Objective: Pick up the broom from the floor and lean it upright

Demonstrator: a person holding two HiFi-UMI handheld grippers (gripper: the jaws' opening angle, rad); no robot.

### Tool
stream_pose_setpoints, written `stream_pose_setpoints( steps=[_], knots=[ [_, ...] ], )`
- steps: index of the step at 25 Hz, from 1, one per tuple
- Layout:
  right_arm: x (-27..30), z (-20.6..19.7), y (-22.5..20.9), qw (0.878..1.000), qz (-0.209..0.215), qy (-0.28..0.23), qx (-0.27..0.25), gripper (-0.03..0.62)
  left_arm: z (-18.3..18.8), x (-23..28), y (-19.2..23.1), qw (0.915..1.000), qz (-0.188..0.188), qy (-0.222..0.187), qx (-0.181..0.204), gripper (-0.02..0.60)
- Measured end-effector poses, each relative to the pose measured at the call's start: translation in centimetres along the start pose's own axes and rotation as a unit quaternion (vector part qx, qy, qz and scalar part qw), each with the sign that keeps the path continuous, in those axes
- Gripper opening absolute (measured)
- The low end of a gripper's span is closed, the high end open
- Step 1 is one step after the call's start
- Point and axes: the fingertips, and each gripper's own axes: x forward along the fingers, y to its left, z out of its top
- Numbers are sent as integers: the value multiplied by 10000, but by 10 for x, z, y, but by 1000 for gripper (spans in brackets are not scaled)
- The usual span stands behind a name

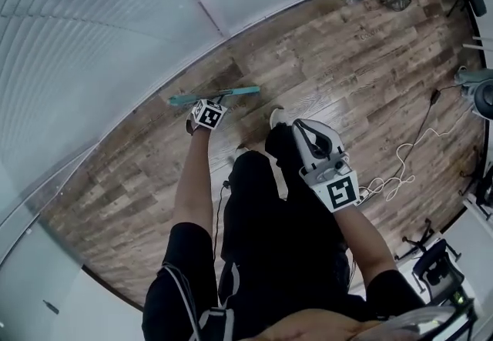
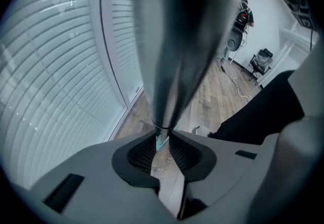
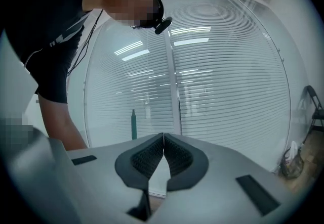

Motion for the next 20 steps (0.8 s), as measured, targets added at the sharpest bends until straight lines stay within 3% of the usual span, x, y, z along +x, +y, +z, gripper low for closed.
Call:
stream_pose_setpoints(
  steps=[2,5,12,17,20],
  knots=[
    [-2,-1,-14,9998,-143,-57,-86,18,9,12,5,9998,52,-71,196,91],
    [-3,-1,-29,9992,-330,-158,-176,18,22,31,20,9998,67,-180,63,91],
    [-12,-17,-55,9971,-691,-182,256,18,61,58,48,9996,103,-265,34,91],
    [-26,-28,-66,9961,-835,-82,264,18,86,68,56,9997,211,-73,-120,95],
    [-26,-22,-79,9938,-1067,-179,263,18,99,72,65,9995,265,177,42,101]
  ],
)
